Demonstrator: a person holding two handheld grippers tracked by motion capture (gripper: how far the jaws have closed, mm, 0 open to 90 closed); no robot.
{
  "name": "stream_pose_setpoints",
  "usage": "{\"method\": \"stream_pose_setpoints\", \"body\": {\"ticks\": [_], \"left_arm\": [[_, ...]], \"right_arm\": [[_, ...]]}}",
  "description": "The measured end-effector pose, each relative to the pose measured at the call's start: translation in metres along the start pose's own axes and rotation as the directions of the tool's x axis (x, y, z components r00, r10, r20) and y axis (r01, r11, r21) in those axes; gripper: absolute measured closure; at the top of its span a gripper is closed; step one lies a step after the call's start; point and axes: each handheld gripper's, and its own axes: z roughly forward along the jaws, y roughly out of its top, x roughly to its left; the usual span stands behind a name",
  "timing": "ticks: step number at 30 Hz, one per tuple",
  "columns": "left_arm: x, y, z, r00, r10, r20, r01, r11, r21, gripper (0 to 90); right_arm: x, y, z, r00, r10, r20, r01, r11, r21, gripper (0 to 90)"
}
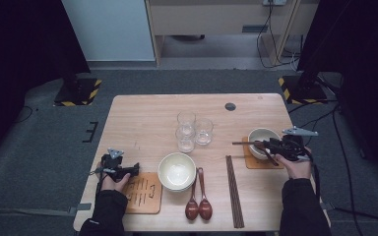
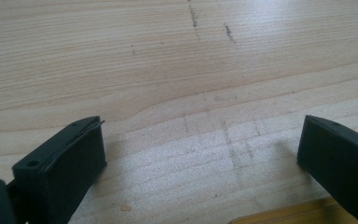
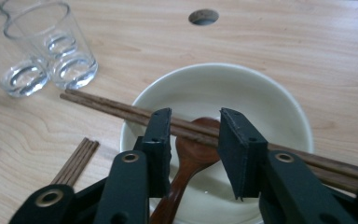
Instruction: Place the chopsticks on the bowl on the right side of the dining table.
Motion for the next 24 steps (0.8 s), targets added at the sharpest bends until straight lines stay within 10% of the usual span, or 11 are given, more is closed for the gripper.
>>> {"method": "stream_pose_setpoints", "body": {"ticks": [24], "left_arm": [[0.000, 0.000, 0.000, 1.0000, 0.000, 0.000, 0.000, 1.0000, 0.000, 0.0]], "right_arm": [[0.015, 0.034, -0.038, 0.9962, -0.084, -0.024, 0.080, 0.988, -0.135, 44.4]]}}
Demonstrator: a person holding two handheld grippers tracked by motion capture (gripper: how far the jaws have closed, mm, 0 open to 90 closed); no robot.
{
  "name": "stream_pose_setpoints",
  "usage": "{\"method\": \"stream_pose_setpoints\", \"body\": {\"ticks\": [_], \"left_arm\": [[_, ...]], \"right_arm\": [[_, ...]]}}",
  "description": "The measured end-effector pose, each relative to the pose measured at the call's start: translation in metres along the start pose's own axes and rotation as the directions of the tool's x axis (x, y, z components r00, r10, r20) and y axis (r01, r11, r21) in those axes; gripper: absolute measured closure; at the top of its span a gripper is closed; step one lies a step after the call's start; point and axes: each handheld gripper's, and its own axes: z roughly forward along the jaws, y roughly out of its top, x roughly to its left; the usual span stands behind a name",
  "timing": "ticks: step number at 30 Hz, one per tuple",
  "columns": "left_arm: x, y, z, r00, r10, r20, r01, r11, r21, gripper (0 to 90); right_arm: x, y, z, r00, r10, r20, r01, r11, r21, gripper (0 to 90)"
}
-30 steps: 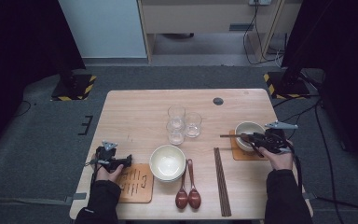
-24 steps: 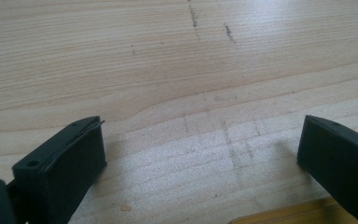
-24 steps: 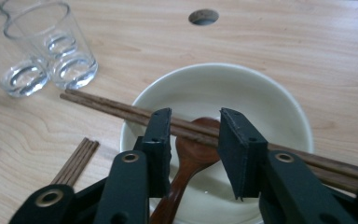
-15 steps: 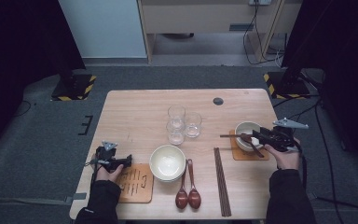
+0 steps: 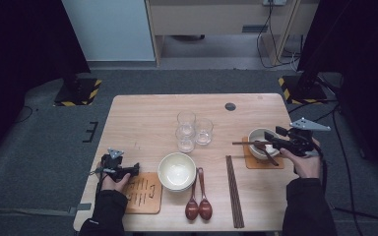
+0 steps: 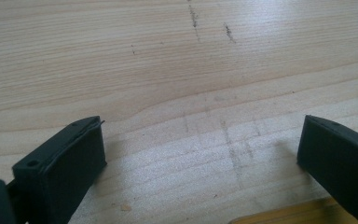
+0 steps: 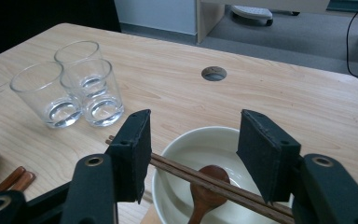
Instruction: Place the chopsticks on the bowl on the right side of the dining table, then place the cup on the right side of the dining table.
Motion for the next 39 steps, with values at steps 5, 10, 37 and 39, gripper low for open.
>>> {"method": "stream_pose_setpoints", "body": {"ticks": [5, 10, 37, 39], "left_arm": [[0.000, 0.000, 0.000, 1.0000, 0.000, 0.000, 0.000, 1.0000, 0.000, 0.0], [0.000, 0.000, 0.000, 1.0000, 0.000, 0.000, 0.000, 1.0000, 0.000, 0.0], [0.000, 0.000, 0.000, 1.0000, 0.000, 0.000, 0.000, 1.0000, 0.000, 0.0], [0.000, 0.000, 0.000, 1.0000, 0.000, 0.000, 0.000, 1.0000, 0.000, 0.0]], "right_arm": [[0.009, 0.009, -0.002, 0.9995, -0.030, -0.007, 0.029, 0.999, -0.021, 44.2], [0.017, 0.018, -0.003, 0.9990, -0.045, -0.006, 0.045, 0.997, -0.058, 36.6], [0.057, 0.066, 0.016, 0.9961, -0.086, 0.019, 0.087, 0.993, -0.074, 25.6], [0.061, 0.070, 0.020, 0.9965, -0.083, 0.008, 0.083, 0.994, -0.067, 26.8]]}}
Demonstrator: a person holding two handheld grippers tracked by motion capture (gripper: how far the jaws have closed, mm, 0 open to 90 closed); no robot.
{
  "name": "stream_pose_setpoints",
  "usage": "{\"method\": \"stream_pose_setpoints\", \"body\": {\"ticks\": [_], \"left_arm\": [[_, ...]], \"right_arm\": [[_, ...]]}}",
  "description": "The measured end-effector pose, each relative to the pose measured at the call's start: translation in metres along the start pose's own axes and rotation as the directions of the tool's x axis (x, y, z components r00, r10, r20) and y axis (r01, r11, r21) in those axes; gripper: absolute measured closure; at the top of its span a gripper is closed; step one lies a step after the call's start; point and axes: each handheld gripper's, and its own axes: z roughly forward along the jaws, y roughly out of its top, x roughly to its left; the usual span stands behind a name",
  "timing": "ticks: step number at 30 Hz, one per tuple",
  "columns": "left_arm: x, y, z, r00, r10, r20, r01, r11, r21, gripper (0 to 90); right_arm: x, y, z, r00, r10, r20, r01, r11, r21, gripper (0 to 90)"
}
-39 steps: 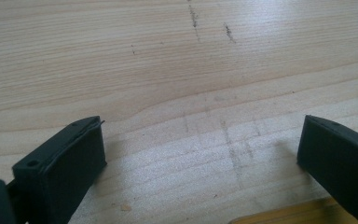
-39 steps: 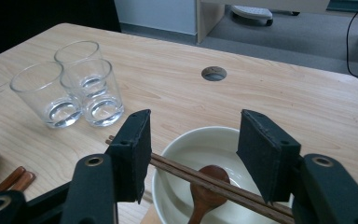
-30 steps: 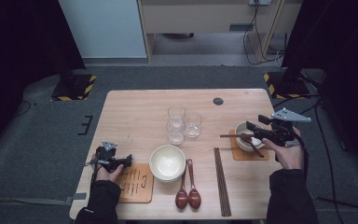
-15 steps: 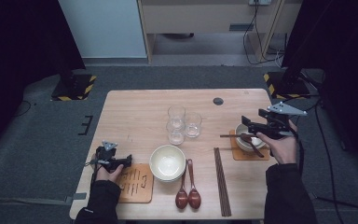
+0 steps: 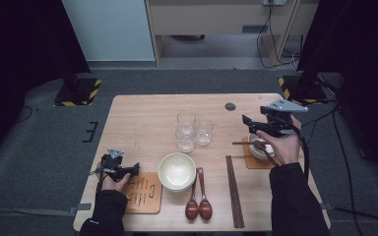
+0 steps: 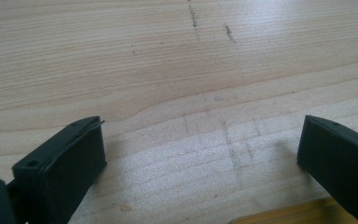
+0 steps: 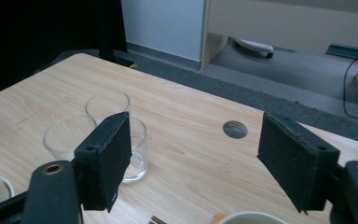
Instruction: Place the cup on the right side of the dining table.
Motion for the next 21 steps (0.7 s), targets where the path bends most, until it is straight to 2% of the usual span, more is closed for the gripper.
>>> {"method": "stream_pose_setpoints", "body": {"ticks": [8, 13, 19, 21], "left_arm": [[0.000, 0.000, 0.000, 1.0000, 0.000, 0.000, 0.000, 1.0000, 0.000, 0.0], [0.000, 0.000, 0.000, 1.0000, 0.000, 0.000, 0.000, 1.0000, 0.000, 0.0], [0.000, 0.000, 0.000, 1.0000, 0.000, 0.000, 0.000, 1.0000, 0.000, 0.0], [0.000, 0.000, 0.000, 1.0000, 0.000, 0.000, 0.000, 1.0000, 0.000, 0.0]], "right_arm": [[0.014, 0.013, 0.016, 0.9992, -0.038, -0.007, 0.039, 0.999, 0.013, 32.1], [0.020, 0.020, 0.024, 0.9994, -0.034, -0.011, 0.034, 0.999, 0.039, 33.5], [0.026, 0.022, 0.032, 0.9988, -0.031, -0.039, 0.033, 0.998, 0.056, 37.0], [0.027, 0.022, 0.035, 0.9988, -0.036, -0.033, 0.038, 0.998, 0.058, 38.7]]}}
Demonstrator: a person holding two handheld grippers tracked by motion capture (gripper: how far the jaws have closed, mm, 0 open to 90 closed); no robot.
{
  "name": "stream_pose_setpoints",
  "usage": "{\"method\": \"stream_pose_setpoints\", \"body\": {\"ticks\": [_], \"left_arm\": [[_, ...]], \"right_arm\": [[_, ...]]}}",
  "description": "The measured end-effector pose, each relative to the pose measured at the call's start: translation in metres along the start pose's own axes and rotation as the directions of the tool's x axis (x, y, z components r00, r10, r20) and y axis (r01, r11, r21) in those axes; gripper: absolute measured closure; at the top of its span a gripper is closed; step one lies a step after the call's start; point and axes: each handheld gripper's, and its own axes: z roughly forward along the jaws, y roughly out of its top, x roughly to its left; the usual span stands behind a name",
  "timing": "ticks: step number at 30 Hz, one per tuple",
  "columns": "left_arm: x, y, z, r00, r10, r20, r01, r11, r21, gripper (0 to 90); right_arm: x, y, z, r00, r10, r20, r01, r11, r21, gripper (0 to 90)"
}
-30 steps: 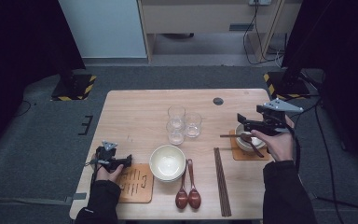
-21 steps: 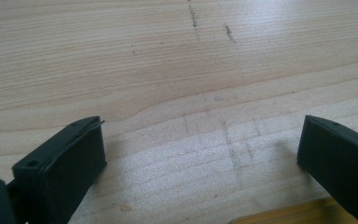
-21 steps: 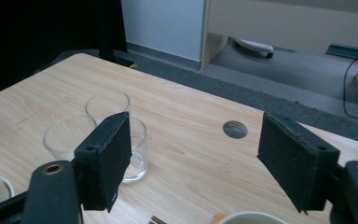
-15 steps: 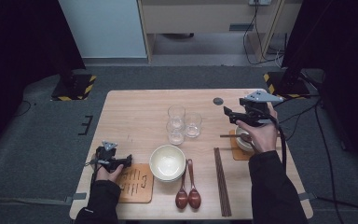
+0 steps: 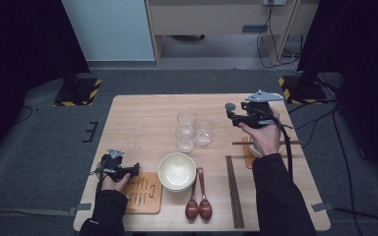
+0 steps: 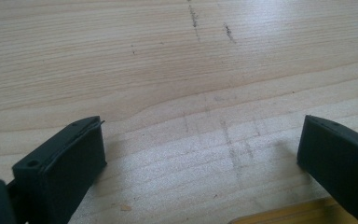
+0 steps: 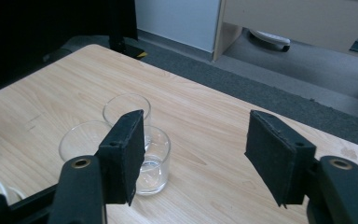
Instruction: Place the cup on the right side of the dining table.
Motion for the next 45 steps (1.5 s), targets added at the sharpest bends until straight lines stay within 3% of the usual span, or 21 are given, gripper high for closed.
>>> {"method": "stream_pose_setpoints", "body": {"ticks": [6, 11, 19, 28, 45], "left_arm": [[0.000, 0.000, 0.000, 1.0000, 0.000, 0.000, 0.000, 1.0000, 0.000, 0.0], [0.000, 0.000, 0.000, 1.0000, 0.000, 0.000, 0.000, 1.0000, 0.000, 0.0], [0.000, 0.000, 0.000, 1.0000, 0.000, 0.000, 0.000, 1.0000, 0.000, 0.0], [0.000, 0.000, 0.000, 1.0000, 0.000, 0.000, 0.000, 1.0000, 0.000, 0.0], [0.000, 0.000, 0.000, 1.0000, 0.000, 0.000, 0.000, 1.0000, 0.000, 0.0]], "right_arm": [[0.004, -0.001, 0.014, 0.9994, -0.026, -0.024, 0.027, 0.999, 0.029, 39.3], [0.008, -0.001, 0.029, 0.9988, -0.019, -0.045, 0.020, 1.000, 0.022, 39.0], [0.018, -0.001, 0.049, 0.9977, -0.027, -0.062, 0.030, 0.998, 0.055, 40.2], [0.028, 0.007, 0.070, 0.9971, -0.051, -0.057, 0.055, 0.996, 0.070, 41.6], [0.024, -0.010, 0.111, 0.9977, -0.028, -0.062, 0.039, 0.983, 0.179, 45.1]]}}
